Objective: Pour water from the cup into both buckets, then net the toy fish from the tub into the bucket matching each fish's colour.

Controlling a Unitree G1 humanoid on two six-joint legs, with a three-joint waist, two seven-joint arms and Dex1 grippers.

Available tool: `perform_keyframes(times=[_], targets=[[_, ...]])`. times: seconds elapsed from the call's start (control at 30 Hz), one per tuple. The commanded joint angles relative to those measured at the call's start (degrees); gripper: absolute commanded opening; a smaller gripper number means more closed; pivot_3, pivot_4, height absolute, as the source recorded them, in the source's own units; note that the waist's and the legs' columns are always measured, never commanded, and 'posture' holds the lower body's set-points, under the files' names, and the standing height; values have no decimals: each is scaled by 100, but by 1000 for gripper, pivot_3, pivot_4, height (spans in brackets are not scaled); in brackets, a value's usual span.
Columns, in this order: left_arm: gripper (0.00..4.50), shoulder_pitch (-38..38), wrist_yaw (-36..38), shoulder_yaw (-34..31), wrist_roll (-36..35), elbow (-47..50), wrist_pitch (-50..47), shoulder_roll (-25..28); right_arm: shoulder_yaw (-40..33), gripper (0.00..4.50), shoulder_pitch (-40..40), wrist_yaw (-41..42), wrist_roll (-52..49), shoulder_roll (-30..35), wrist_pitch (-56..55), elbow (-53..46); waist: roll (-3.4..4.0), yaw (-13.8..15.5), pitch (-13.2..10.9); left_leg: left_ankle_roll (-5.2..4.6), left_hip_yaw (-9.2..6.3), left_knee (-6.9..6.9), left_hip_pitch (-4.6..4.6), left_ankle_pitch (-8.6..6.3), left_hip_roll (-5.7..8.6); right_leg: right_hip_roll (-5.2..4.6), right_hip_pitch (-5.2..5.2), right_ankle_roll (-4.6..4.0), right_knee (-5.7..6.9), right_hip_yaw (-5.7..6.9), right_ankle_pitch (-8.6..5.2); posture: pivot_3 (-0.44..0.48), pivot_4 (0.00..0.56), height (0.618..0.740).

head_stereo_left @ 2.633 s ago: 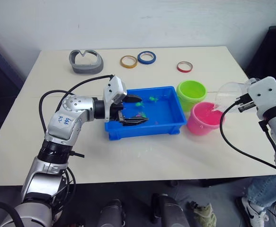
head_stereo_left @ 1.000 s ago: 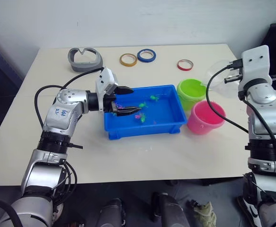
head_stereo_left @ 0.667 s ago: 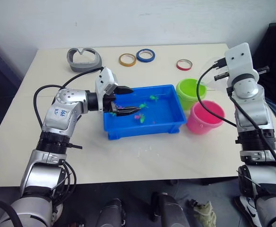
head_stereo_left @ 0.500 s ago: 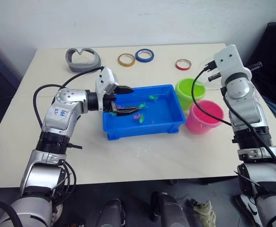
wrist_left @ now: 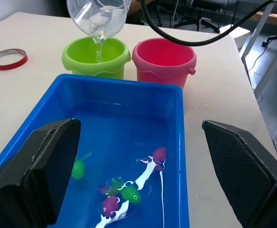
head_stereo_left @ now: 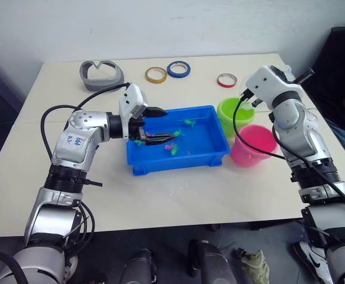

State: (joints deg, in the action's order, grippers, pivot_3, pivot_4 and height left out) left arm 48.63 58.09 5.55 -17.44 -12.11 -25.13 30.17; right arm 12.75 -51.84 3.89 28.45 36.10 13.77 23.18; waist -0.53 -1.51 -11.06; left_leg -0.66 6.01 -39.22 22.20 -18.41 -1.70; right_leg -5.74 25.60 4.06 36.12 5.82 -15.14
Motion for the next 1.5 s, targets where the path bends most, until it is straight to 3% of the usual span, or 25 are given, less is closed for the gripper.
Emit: perform_keyframes(times=[0.03, 1.0, 1.27, 1.5], targets=[[4500, -9, -61, -104, 51, 186, 56, 82, 0, 30, -127, -55, 271, 183, -248, -34, 0, -7, 0, 0, 0, 0, 0, 0, 0, 0, 0, 0, 0, 0, 0, 0, 150, 713], [4500, -30, -263, -149, 99, 177, 128, 50, -28, 30, -165, -129, 904, 143, -769, 145, 0, -5, 0, 3, 0, -2, 0, 2, 0, 1, 0, 0, 4, 0, 0, 0, 150, 713], [4500, -125, -454, -454, -202, 296, 18, -187, -1793, 30, 186, 33, -689, -374, 563, -702, 0, 35, 0, 6, -6, -4, 1, 3, -1, 0, 0, 0, 8, 2, 0, 0, 150, 713], [4500, -147, 204, -530, -797, 493, 146, -452, -3710, 30, 1184, 432, -2112, -736, 2604, -3267, 0, 154, 0, 6, -17, -11, 5, 4, -1, 3, -4, 1, 10, 6, 0, 0, 150, 713]])
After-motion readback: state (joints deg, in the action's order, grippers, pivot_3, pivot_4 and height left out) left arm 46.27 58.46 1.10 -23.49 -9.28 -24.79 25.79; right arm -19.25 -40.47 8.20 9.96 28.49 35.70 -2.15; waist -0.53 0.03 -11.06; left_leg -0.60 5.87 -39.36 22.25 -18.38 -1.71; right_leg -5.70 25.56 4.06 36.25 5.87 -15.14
